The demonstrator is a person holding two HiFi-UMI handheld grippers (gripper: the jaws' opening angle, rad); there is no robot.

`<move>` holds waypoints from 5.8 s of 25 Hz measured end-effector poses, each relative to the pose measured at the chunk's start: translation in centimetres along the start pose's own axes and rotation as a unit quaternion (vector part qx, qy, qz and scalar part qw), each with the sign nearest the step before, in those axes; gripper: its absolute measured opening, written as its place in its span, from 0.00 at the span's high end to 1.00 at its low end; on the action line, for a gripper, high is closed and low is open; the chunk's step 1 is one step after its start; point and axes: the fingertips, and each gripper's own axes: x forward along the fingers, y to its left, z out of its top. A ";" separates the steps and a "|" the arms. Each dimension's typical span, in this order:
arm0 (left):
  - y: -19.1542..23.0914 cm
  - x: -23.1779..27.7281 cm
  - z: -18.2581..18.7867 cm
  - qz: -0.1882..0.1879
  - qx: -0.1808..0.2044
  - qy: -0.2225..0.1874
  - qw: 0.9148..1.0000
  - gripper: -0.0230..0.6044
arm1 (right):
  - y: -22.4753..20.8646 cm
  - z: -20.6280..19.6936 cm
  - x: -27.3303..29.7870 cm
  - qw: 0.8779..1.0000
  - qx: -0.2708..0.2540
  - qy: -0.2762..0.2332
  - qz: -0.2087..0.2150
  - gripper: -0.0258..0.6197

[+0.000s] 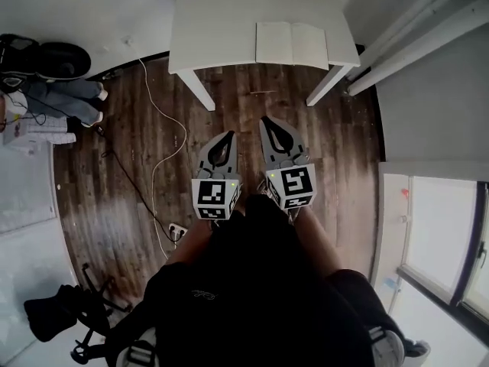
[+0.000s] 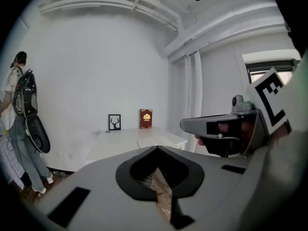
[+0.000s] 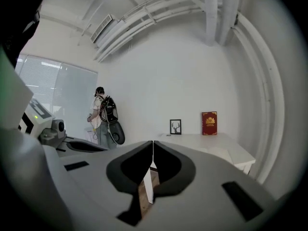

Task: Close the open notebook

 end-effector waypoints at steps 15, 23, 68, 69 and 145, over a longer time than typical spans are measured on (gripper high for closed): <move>-3.2 12.4 1.3 -0.075 0.067 0.052 0.994 0.96 | -12.7 -2.7 2.1 0.993 0.075 0.011 -0.093 0.92; -3.2 21.4 4.4 -0.148 0.150 0.049 0.976 0.96 | -19.3 -3.4 6.4 0.980 0.110 0.032 -0.164 0.92; -9.9 38.0 -1.0 -0.323 0.246 0.187 0.894 0.96 | -36.3 -18.0 11.2 0.807 0.494 -0.053 -0.318 0.76; -10.0 38.0 -1.2 -0.324 0.248 0.190 0.893 0.96 | -36.4 -18.5 11.3 0.800 0.506 -0.056 -0.318 0.75; 8.3 36.6 -1.4 -0.144 0.065 0.154 0.975 0.96 | -32.6 -11.2 17.2 0.943 0.178 0.067 -0.275 0.91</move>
